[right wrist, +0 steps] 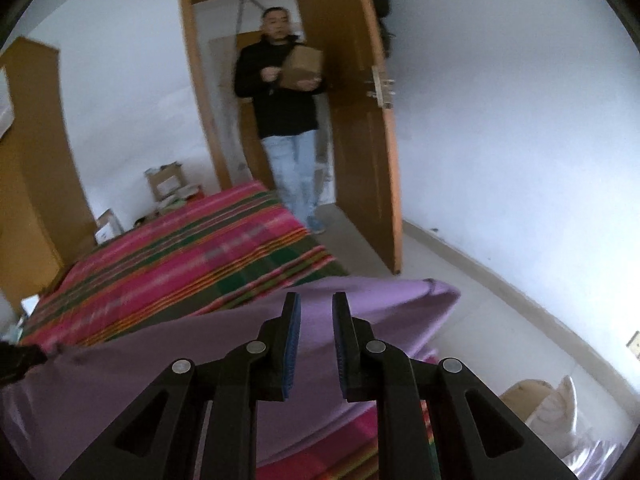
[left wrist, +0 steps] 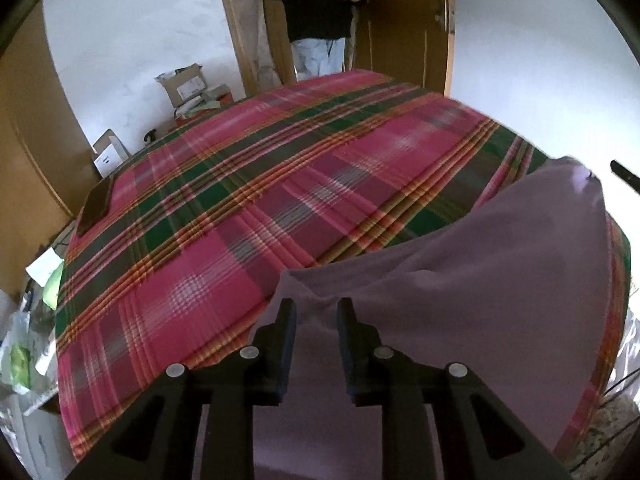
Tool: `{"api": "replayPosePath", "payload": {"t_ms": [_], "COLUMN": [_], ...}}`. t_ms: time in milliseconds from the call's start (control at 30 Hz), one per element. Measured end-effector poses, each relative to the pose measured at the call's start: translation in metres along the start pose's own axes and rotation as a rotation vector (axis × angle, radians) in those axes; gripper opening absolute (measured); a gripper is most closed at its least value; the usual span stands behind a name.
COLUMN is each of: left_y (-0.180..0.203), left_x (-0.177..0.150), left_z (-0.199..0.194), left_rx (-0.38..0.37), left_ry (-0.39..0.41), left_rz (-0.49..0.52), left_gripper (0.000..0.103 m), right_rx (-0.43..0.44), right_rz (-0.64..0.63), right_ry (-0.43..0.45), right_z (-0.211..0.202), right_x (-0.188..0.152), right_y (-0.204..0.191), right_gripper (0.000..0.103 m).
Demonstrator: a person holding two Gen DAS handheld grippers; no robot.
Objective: Fold clothes
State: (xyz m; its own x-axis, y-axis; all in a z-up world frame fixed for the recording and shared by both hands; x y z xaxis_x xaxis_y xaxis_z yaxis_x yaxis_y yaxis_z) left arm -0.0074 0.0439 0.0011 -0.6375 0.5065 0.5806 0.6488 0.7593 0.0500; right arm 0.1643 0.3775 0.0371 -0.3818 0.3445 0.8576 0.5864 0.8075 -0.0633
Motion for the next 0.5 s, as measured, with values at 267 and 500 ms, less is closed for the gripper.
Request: {"api": "replayPosePath", "payload": {"t_ms": [267,500], "left_y": [-0.003,-0.009], "left_x": [0.001,0.003], "left_z": [0.024,0.028], "left_rx": [0.005,-0.02], "left_ry": [-0.07,-0.063], "left_rz": [0.043,0.025], "left_gripper": [0.023,0.024], "right_rx": [0.075,0.109], "right_rz": [-0.076,-0.095], "right_ry": [0.006,-0.065], "right_z": [-0.004,0.008], "right_x": [-0.007,-0.018], "right_y": [-0.044,-0.065], "right_gripper": [0.017,0.017]}}
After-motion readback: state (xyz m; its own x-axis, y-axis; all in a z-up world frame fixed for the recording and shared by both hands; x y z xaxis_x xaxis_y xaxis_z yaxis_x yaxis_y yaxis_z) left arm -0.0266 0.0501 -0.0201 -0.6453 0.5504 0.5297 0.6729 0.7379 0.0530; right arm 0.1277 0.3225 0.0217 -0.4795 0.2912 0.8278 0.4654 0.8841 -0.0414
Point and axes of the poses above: each gripper's, at about its wrist camera, not at the fingertips, and z roughly the way its jaws point, y to its right, x to its top, the point moved 4 cm from there along z, roughly the way its jaws point, and after that the axes turned 13 degrees about -x, right-handed, at the moved point
